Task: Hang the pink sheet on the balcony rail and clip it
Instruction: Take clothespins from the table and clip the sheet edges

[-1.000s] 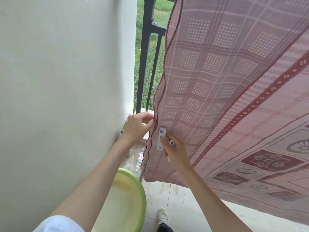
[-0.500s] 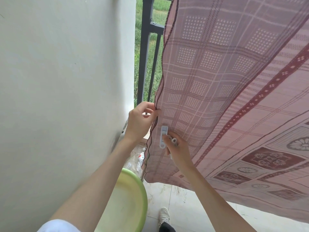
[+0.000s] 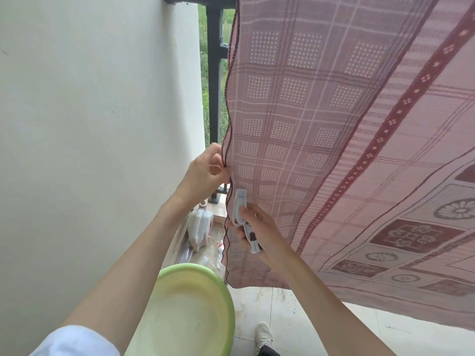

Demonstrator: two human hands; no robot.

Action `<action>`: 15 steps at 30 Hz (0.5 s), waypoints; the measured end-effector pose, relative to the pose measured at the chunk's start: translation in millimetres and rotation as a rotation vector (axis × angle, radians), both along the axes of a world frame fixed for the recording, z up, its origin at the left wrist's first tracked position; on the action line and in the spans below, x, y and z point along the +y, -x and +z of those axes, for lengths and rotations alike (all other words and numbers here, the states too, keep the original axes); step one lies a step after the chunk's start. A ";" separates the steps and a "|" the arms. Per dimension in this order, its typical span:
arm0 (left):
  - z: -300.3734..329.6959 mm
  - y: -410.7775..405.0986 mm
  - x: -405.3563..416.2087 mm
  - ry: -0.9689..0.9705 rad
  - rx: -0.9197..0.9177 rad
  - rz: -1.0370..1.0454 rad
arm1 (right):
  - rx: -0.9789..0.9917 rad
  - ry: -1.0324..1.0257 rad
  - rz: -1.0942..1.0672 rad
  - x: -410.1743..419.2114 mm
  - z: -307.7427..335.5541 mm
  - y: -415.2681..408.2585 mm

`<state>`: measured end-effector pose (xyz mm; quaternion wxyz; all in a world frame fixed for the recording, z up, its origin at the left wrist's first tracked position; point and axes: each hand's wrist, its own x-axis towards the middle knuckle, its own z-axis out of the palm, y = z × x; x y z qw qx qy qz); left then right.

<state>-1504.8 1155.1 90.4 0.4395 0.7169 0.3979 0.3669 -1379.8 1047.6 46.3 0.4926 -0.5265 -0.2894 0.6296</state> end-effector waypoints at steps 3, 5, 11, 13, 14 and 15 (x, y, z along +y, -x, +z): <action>13.3 -3.3 -0.1 -0.065 0.098 -0.034 | -0.015 -0.042 0.034 -1.6 -0.6 -0.9; 19.6 -5.6 -1.7 -0.114 0.145 -0.010 | -0.040 -0.072 0.030 -2.8 -0.9 0.3; 24.1 -4.7 -5.6 -0.258 0.201 0.083 | 0.017 -0.052 -0.084 -5.2 1.6 5.7; 28.0 -2.4 -1.9 -0.295 0.209 0.118 | 0.034 -0.058 -0.073 -4.5 3.6 10.0; 29.7 -0.3 1.1 -0.284 0.211 0.126 | 0.033 -0.074 -0.047 -3.1 6.1 12.8; 31.5 2.7 3.7 -0.243 0.211 0.121 | 0.013 -0.098 -0.017 -1.5 9.2 16.4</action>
